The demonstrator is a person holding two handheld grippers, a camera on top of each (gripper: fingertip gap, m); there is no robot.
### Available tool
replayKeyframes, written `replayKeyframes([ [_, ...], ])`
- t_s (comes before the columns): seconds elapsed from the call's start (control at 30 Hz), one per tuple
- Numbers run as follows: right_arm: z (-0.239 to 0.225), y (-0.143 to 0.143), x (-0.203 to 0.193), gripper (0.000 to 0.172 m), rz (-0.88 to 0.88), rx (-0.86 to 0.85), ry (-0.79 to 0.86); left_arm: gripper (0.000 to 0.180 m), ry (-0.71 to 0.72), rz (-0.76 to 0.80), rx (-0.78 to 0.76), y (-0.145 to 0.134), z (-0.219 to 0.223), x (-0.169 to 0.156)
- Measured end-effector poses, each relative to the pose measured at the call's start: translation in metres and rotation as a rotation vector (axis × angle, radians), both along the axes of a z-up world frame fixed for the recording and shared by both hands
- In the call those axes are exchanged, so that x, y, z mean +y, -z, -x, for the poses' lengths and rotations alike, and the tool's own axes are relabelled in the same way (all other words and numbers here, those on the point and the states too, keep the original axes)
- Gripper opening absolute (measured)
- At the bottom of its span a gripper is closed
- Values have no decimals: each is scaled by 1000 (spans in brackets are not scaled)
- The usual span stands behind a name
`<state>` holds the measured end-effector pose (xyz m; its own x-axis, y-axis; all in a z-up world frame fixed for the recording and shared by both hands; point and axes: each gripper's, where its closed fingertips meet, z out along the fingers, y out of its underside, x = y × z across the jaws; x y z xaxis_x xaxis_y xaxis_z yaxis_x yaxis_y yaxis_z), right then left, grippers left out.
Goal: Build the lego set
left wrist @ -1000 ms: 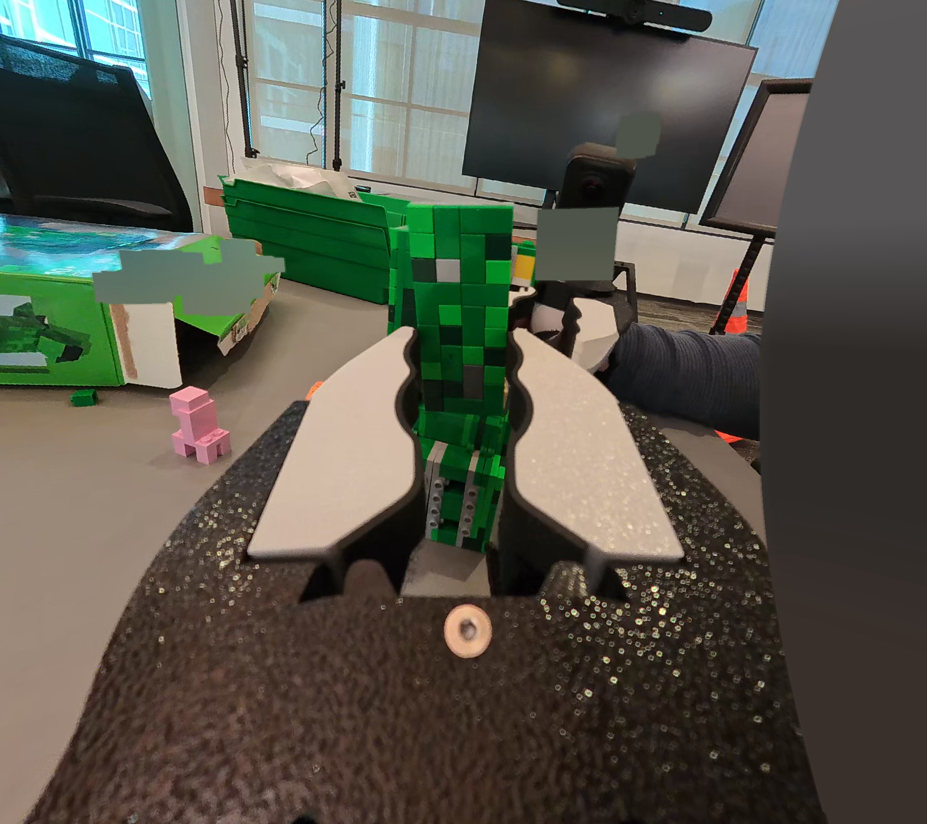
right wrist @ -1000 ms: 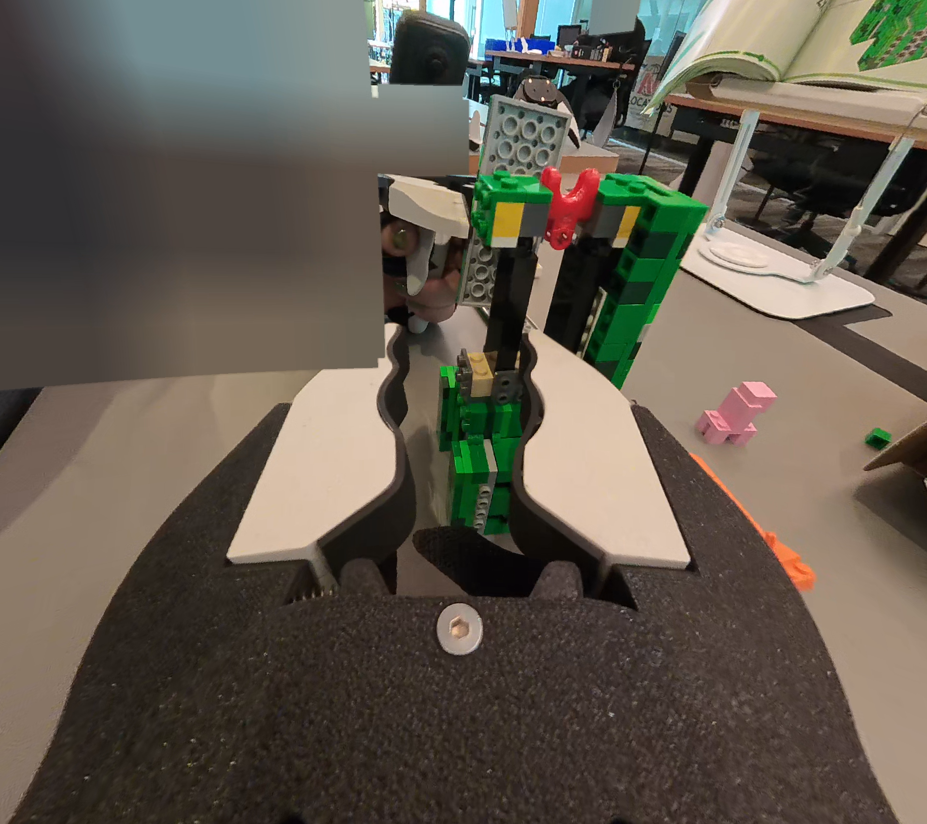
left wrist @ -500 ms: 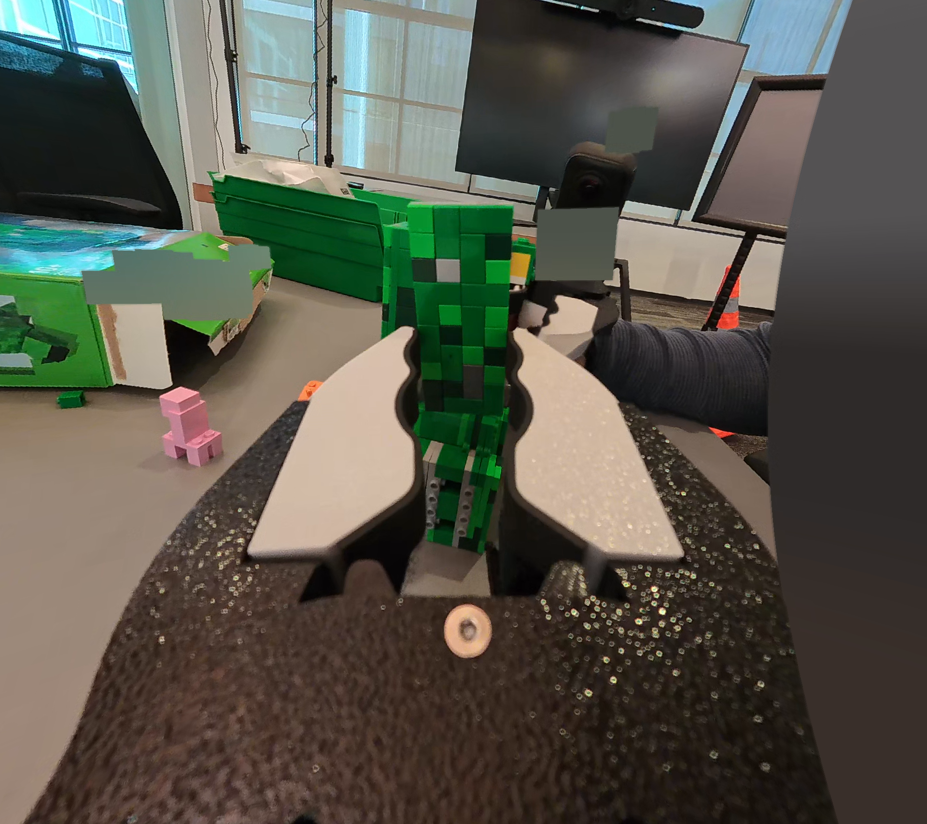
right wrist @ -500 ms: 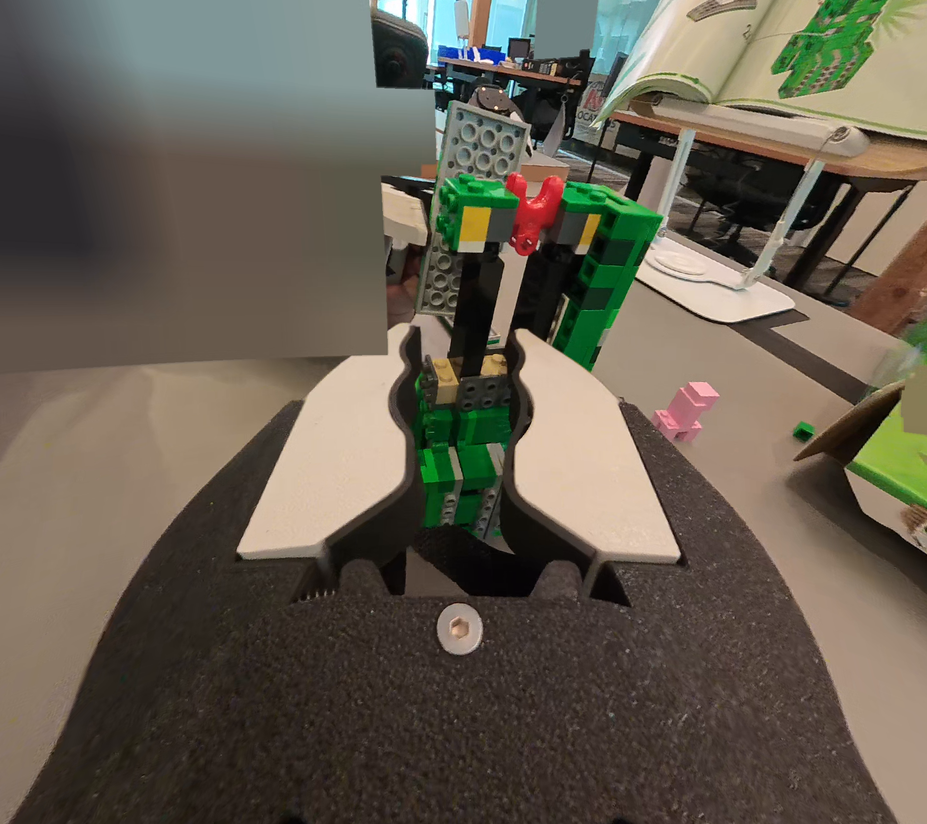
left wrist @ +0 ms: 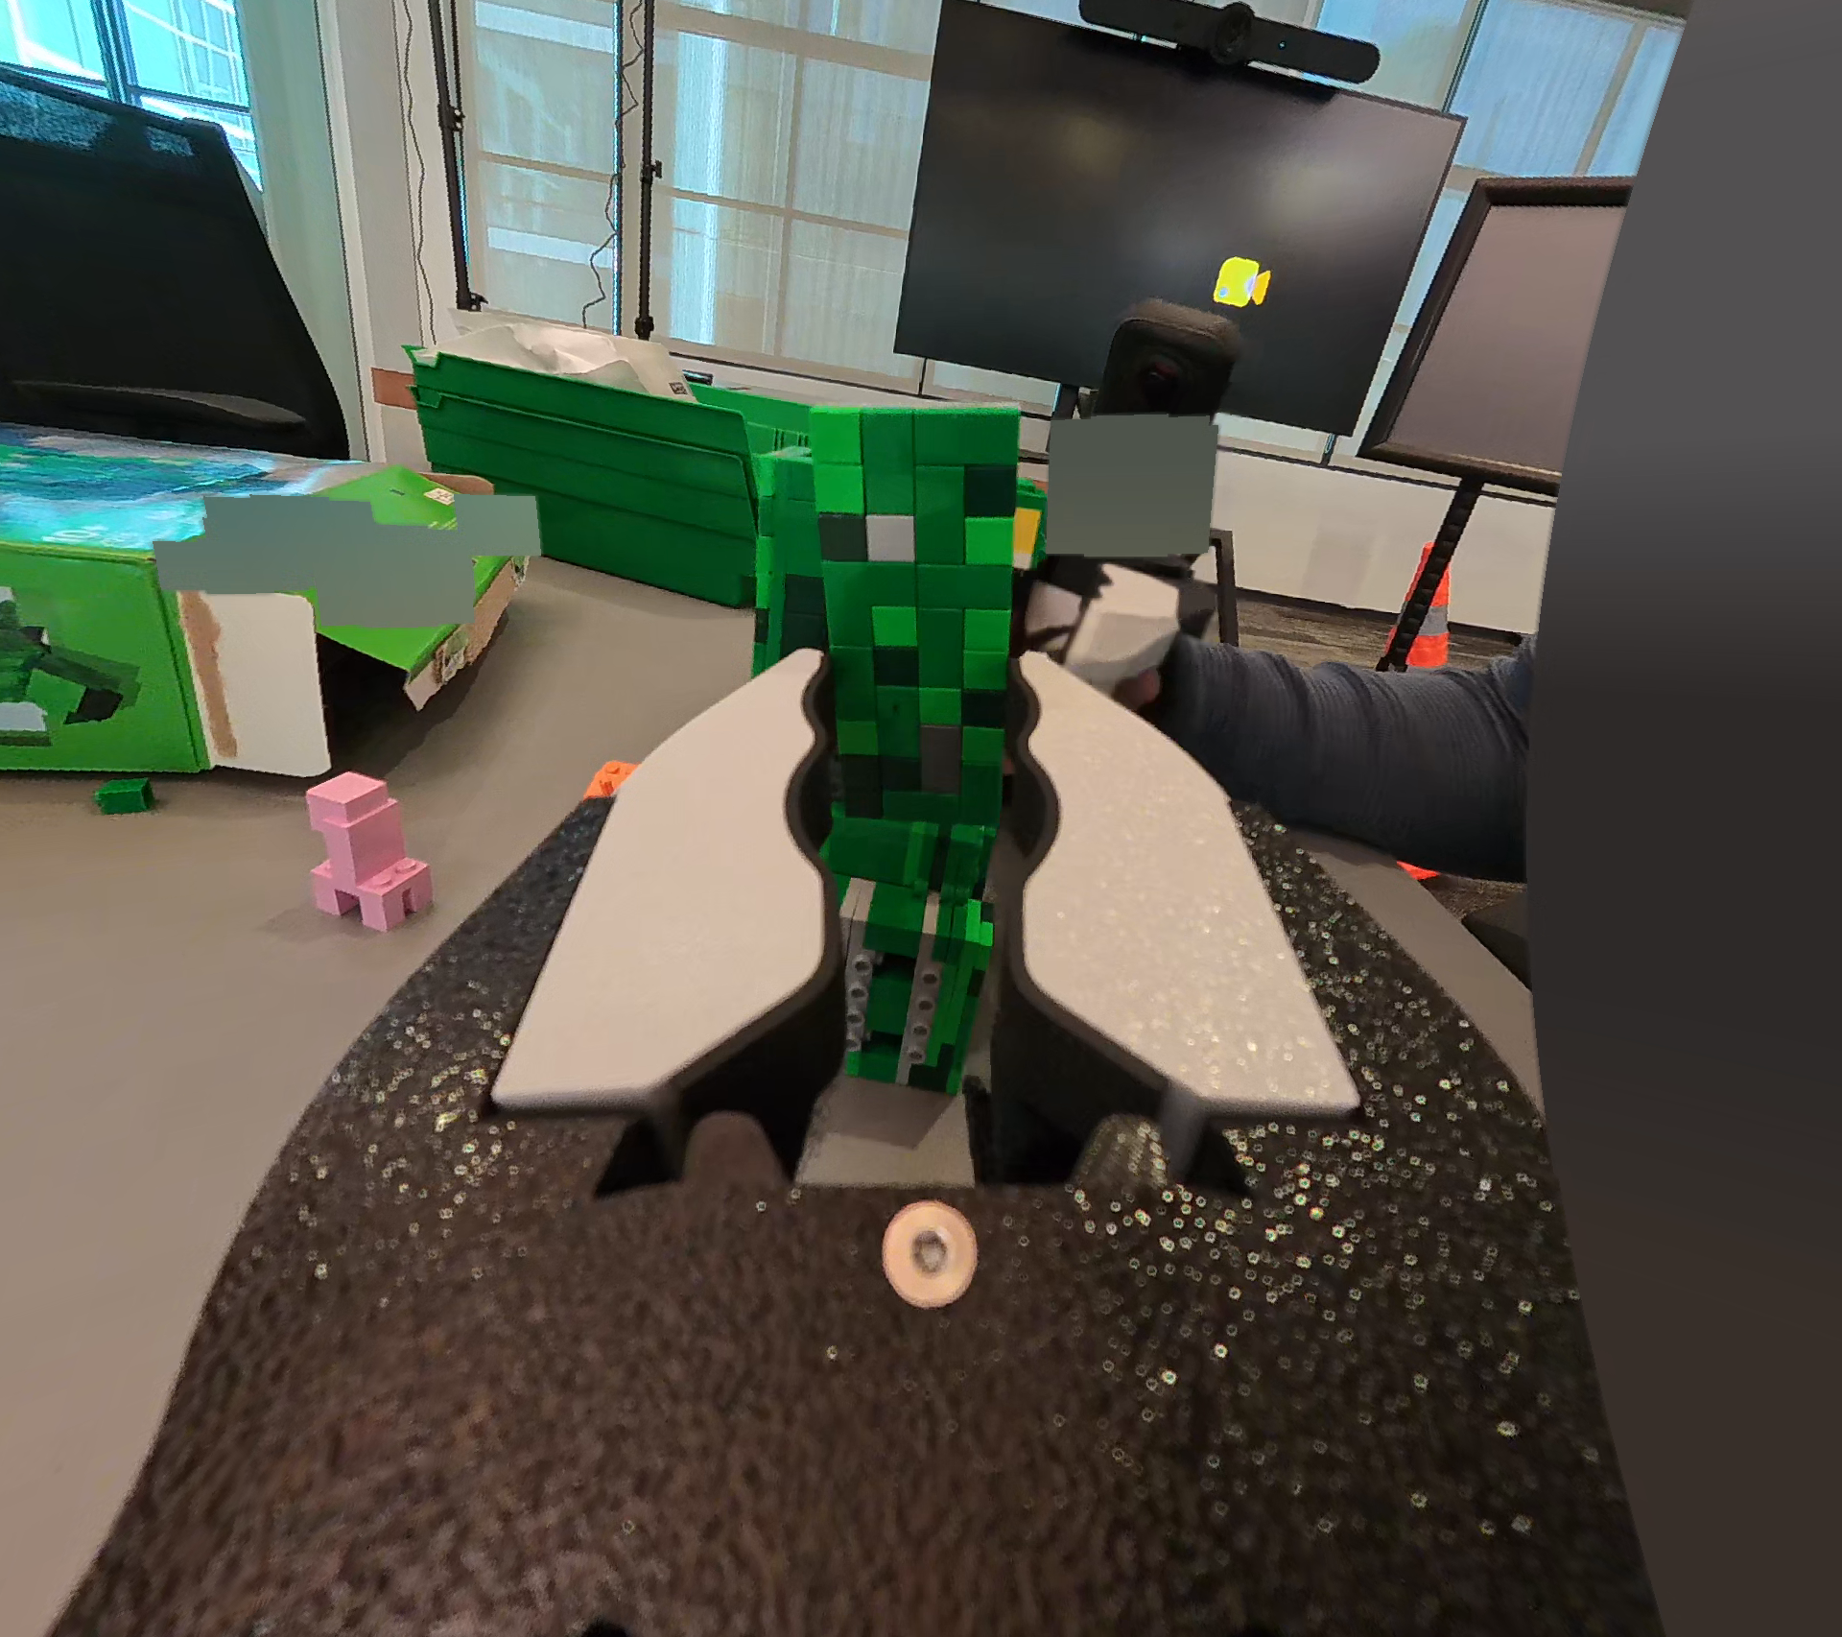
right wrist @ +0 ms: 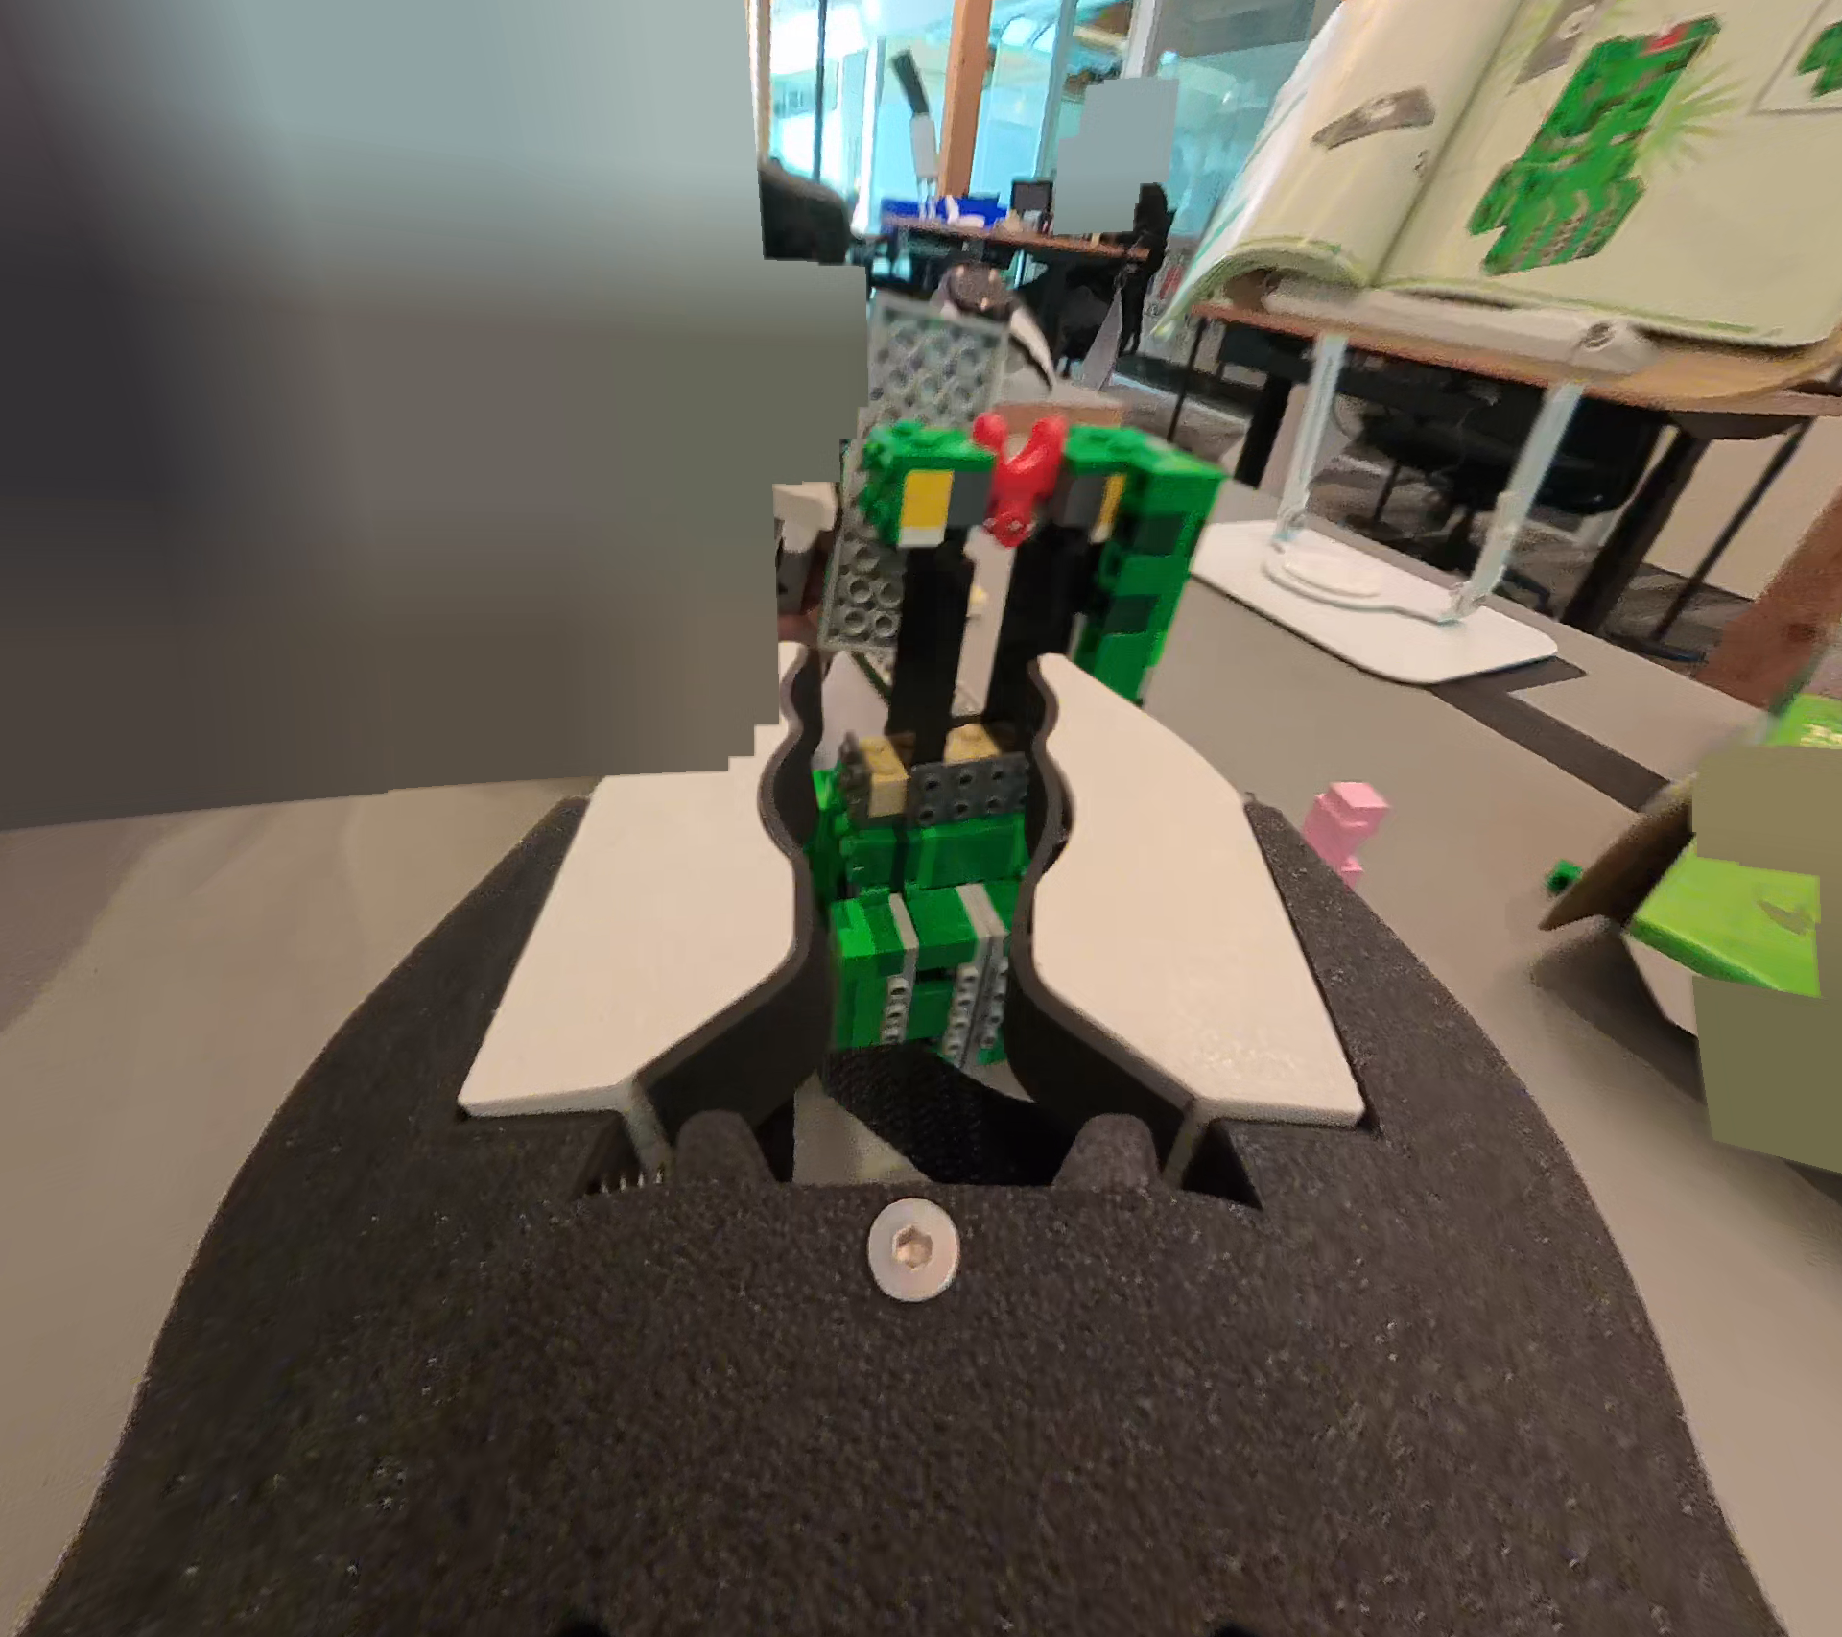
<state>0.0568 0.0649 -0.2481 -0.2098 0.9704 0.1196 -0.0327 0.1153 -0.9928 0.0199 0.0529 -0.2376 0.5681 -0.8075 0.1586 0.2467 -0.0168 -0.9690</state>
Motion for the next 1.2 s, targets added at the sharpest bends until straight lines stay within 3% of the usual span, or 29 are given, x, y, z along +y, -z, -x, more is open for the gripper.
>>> replayKeyframes([
  [0.13,-8,-25,19,46,37,71,33,32,8,-4,0,0,0,-1],
  [0.27,-2,-36,26,50,-36,-52,-21,32,12,-8,0,0,-1,-2],
  [0.43,14,-46,21,68,-92,-381,-220,32,22,-8,-3,-1,-1,-3],
  [0.6,21,-43,18,61,-315,-749,-291,31,31,-5,-5,-1,-2,-3],
  [0.77,18,-26,9,90,-458,-1035,-326,32,31,-5,-19,-3,-1,-3],
  [1.2,24,-12,10,73,-548,-1177,-264,32,38,-3,-22,-3,-2,-3],
])
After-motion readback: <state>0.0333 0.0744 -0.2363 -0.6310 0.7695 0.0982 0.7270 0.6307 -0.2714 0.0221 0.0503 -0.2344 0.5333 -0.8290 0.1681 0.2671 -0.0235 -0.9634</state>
